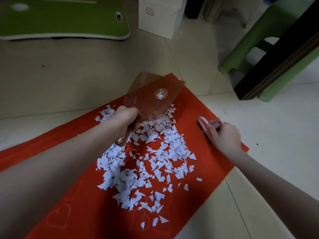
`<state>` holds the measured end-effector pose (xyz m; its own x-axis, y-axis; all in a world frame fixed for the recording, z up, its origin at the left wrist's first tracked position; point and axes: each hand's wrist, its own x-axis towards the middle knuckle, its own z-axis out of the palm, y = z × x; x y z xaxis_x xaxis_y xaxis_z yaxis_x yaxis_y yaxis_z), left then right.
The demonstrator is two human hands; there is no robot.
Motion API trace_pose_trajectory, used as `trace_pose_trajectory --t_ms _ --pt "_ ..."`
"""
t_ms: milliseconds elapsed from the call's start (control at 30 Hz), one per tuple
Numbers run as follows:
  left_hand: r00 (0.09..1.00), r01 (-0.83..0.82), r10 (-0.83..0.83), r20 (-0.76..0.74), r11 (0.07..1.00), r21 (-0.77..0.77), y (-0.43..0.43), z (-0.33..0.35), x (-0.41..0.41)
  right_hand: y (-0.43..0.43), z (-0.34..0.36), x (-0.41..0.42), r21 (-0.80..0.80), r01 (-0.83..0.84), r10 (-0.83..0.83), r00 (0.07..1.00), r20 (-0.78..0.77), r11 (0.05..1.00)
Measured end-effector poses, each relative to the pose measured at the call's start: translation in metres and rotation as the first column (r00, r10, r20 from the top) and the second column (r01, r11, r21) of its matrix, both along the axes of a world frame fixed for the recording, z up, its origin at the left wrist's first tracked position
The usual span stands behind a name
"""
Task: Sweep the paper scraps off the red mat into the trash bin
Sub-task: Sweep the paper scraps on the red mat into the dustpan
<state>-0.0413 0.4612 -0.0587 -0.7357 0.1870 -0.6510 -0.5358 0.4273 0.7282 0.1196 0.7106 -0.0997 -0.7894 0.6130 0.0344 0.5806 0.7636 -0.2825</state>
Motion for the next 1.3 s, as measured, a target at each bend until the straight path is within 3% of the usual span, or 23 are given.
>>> trace_pose_trajectory --t_ms 67,167,233,333,500,567,633,733,833,900,967,1067,1133,1200,1300 --pt "1.000 0.008 -0.008 0.008 1.000 -0.002 0.001 -0.001 0.002 -0.014 0.006 0.004 -0.213 -0.123 0.101 0.989 -0.109 0.969" --pt "1.000 0.012 -0.012 0.002 1.000 -0.010 0.001 -0.001 0.003 -0.020 0.028 0.006 -0.431 -0.191 0.037 0.939 -0.341 0.882" --pt "1.000 0.012 -0.012 0.002 1.000 -0.015 0.001 -0.001 0.003 -0.012 0.035 0.007 -0.387 -0.181 0.022 0.924 -0.382 0.904" --pt "1.000 0.009 -0.009 0.010 1.000 -0.007 0.000 -0.003 0.003 0.005 0.035 0.007 -0.242 -0.079 -0.005 0.945 -0.327 0.967" --pt "1.000 0.014 -0.014 0.015 1.000 0.019 0.002 -0.003 0.006 0.006 0.009 0.005 -0.073 0.042 -0.047 0.996 -0.072 0.996" --pt "1.000 0.017 -0.018 0.010 0.999 0.027 0.005 -0.003 0.009 -0.003 0.007 0.004 -0.160 -0.017 0.002 0.995 -0.095 0.987" --pt "1.000 0.012 -0.012 0.009 0.999 0.049 0.007 -0.004 0.009 -0.008 0.014 0.003 -0.348 -0.081 -0.014 0.964 -0.264 0.934" --pt "1.000 0.026 -0.026 0.002 0.996 0.085 0.009 -0.005 0.009 -0.006 0.029 0.003 -0.473 -0.085 -0.141 0.895 -0.423 0.877" --pt "0.999 0.043 -0.043 -0.008 0.994 0.103 0.012 -0.006 0.009 0.000 0.034 0.001 -0.603 -0.039 -0.309 0.832 -0.462 0.797" --pt "0.998 0.061 -0.061 -0.001 0.992 0.106 0.017 -0.006 0.009 0.010 0.032 -0.001 -0.493 0.031 -0.282 0.851 -0.444 0.870" --pt "0.997 0.077 -0.079 0.013 0.991 0.110 0.021 -0.008 0.011 0.020 0.025 -0.004 -0.243 0.034 -0.133 0.905 -0.405 0.969" --pt "0.995 0.092 -0.095 0.023 0.991 0.099 0.027 -0.010 0.014 0.033 0.007 -0.008 0.006 -0.147 0.143 0.949 -0.282 0.989" --pt "0.995 0.098 -0.100 0.021 0.991 0.088 0.029 -0.011 0.016 0.037 -0.004 -0.011 0.148 -0.275 0.294 0.946 -0.135 0.950" --pt "0.995 0.088 -0.091 0.026 0.992 0.092 0.029 -0.011 0.016 0.036 -0.014 -0.015 0.337 -0.405 0.427 0.904 0.008 0.850" --pt "0.997 0.072 -0.075 0.029 0.994 0.078 0.026 -0.013 0.014 0.029 -0.022 -0.026 0.416 -0.577 0.483 0.817 0.316 0.703"
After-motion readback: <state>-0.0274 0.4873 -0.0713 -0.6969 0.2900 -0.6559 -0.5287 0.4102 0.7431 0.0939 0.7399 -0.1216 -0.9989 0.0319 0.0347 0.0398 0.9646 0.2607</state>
